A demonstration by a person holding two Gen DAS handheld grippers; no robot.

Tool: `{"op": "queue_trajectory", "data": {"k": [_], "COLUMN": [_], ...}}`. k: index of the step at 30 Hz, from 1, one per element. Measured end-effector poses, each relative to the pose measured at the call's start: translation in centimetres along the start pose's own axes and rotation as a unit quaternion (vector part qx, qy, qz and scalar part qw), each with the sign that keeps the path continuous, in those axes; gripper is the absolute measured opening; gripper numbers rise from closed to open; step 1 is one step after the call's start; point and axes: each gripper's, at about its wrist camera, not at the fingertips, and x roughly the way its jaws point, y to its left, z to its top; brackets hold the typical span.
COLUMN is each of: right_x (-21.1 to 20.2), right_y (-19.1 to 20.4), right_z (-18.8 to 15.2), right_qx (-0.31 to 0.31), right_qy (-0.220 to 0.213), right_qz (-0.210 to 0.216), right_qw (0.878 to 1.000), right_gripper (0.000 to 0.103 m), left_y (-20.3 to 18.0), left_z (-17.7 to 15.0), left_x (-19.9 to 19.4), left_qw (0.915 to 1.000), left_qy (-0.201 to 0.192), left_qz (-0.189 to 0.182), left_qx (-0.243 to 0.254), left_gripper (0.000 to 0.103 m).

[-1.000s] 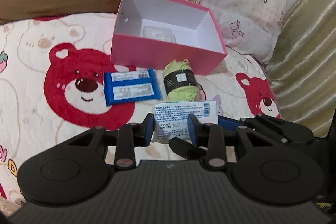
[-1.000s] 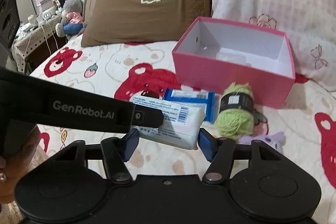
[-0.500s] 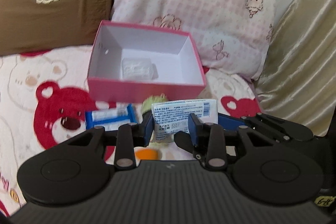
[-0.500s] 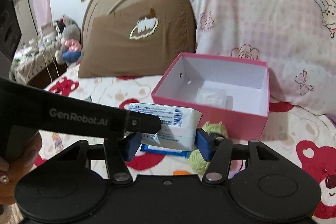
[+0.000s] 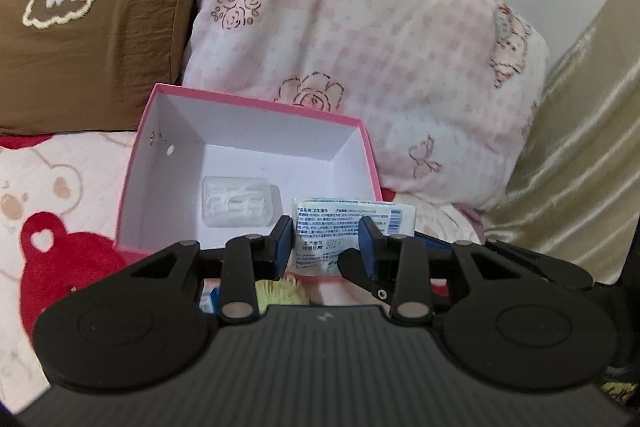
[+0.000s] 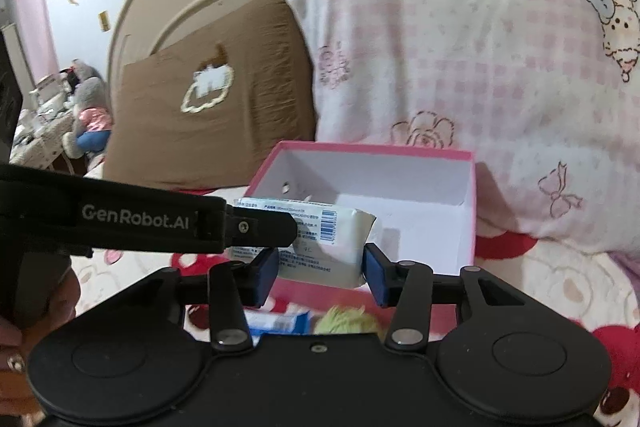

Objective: Organize objects
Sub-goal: 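Lower the soap box into the pink box beside the floss-pick case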

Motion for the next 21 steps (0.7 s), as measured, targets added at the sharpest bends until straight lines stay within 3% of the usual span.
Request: {"op": "queue_trajectory", "data": {"k": [3, 9, 14, 21], "right_x": [2.2, 6.2, 9.2, 13.5], "right_y": [-0.8, -1.9, -3.5, -6.4], "right_z": [1.4, 3.0, 2.2, 1.1], "right_qx": [-0.006, -0.012, 0.0, -0.011], "right_qy": [0.01, 0.021, 0.007, 0.03], "right_qz": [-0.015, -0.025, -0.018, -0.031], "right_qw": [1.0, 0.999, 1.0, 0.999], "right_gripper": [0.052, 0.051, 0.051, 0.051], "left_y": [0.9, 2.2, 3.5, 4.9], "left_z": [1.3, 2.8, 3.3, 3.2], "left_x": [2.4, 6.0, 10.1, 16.0], "left_qw": [0.9998, 0.999, 0.9983, 0.9953], "left_qy": [0.003, 0.002, 0.026, 0.065], "left_qz": [-0.008, 0.012, 0.023, -0.003], "left_qx": [-0.018, -0.043, -0.047, -0.071], "left_gripper": [0.033, 0.034, 0.034, 0.033]}}
